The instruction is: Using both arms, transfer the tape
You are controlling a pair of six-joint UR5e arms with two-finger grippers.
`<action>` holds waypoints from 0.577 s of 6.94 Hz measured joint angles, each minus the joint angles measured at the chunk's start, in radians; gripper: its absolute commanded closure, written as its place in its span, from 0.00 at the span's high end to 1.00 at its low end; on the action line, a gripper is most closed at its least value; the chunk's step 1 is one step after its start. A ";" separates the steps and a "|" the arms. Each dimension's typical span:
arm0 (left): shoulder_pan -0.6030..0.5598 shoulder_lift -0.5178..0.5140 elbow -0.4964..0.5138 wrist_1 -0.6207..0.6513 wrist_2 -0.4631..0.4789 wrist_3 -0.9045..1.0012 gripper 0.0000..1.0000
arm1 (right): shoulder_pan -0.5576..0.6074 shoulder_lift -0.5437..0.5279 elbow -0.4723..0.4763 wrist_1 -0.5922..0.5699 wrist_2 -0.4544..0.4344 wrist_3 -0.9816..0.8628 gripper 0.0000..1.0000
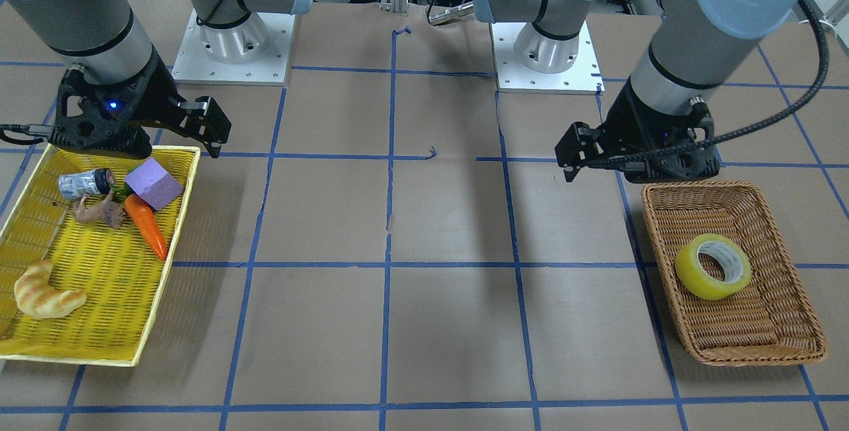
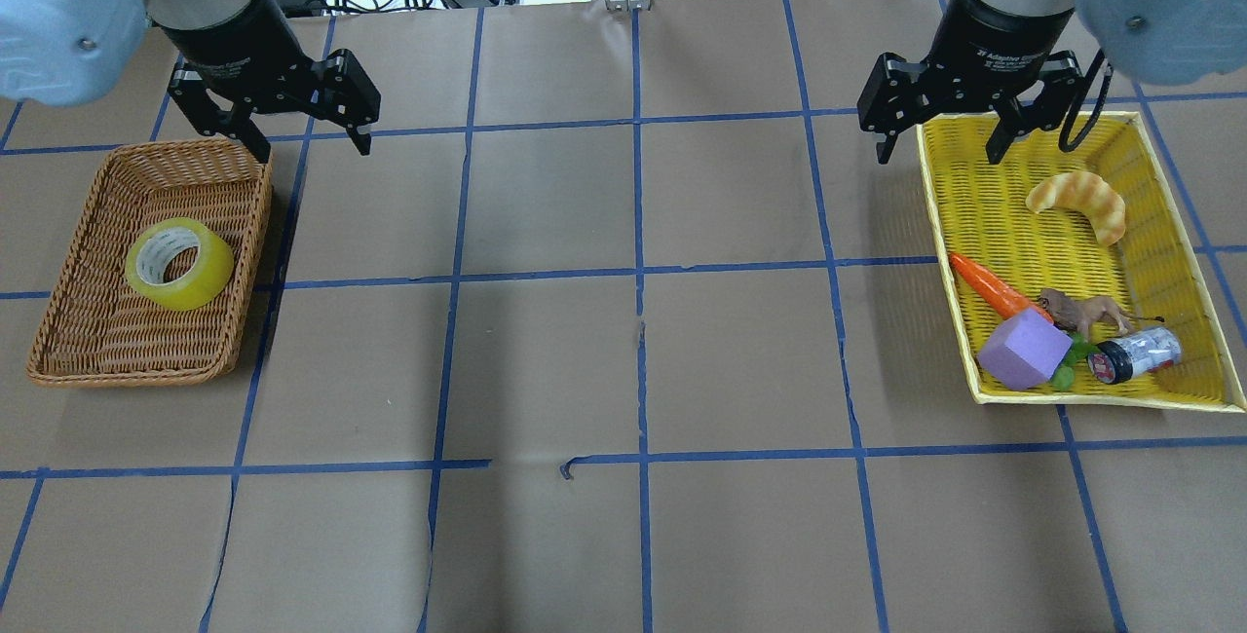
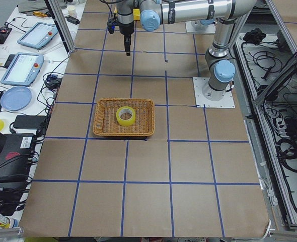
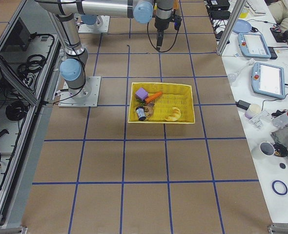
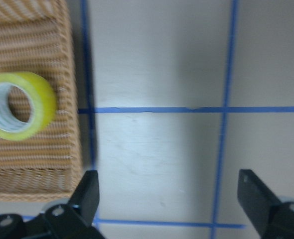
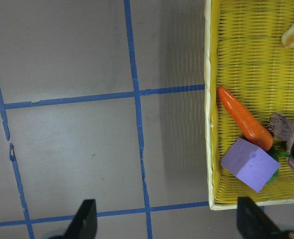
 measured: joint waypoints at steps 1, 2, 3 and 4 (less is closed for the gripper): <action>-0.026 0.005 0.037 -0.069 -0.027 -0.036 1.00 | 0.000 -0.001 0.002 0.001 0.001 0.000 1.00; -0.047 0.009 0.052 -0.105 -0.037 -0.049 1.00 | 0.000 -0.002 0.002 0.001 0.002 0.000 1.00; -0.062 0.013 0.056 -0.120 -0.039 -0.053 1.00 | 0.000 -0.003 0.002 0.001 0.002 0.000 1.00; -0.068 0.014 0.057 -0.124 -0.038 -0.054 1.00 | -0.001 -0.003 0.002 0.001 0.001 0.000 1.00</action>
